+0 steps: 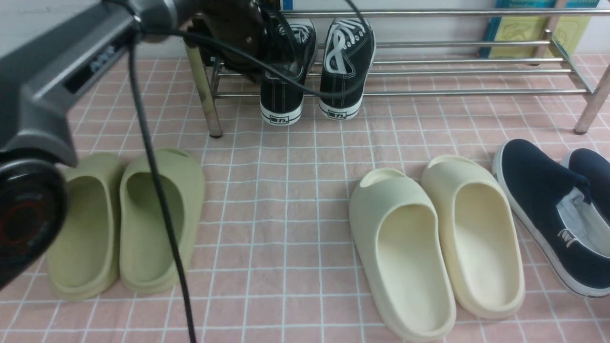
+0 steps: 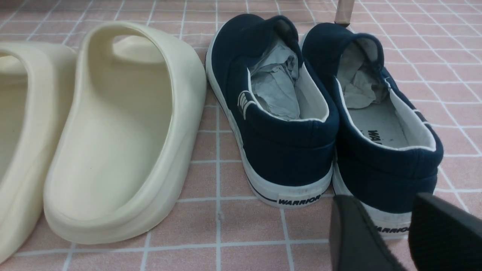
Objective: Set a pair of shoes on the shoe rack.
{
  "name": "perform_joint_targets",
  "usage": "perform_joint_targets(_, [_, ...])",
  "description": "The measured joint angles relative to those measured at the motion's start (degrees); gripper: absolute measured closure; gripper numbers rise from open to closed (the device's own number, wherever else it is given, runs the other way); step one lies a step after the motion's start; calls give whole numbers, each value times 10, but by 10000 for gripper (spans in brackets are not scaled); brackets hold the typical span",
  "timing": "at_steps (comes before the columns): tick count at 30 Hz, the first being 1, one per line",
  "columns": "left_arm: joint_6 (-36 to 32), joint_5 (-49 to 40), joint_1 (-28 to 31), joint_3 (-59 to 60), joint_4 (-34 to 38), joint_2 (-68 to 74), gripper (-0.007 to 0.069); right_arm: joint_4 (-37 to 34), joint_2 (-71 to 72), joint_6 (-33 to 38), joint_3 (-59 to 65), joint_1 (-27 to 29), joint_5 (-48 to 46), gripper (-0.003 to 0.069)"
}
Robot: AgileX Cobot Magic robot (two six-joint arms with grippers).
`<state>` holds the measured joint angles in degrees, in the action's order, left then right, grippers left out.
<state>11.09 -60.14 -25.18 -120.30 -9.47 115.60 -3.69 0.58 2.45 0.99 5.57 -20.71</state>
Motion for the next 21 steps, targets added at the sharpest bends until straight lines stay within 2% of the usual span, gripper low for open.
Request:
perform_joint_targets(4, [0, -39, 0, 0, -23, -92, 601, 0, 0, 0, 0, 0, 0, 419])
perform_joint_targets(12, [10, -91, 0, 61, -128, -308, 594, 0, 0, 0, 0, 0, 0, 419])
perform_joint_targets(13, [23, -91, 0, 113, -151, -375, 592, 0, 0, 0, 0, 0, 0, 419])
perform_joint_targets(17, [53, -89, 0, 228, -181, -495, 592, 0, 0, 0, 0, 0, 0, 419])
perform_joint_targets(18, [73, -81, 0, 298, -195, -560, 592, 0, 0, 0, 0, 0, 0, 419])
perform_joint_targets(19, [75, -79, 0, 307, -197, -568, 592, 0, 0, 0, 0, 0, 0, 419])
perform_joint_targets(21, [119, -63, 0, 425, -217, -675, 592, 0, 0, 0, 0, 0, 0, 419])
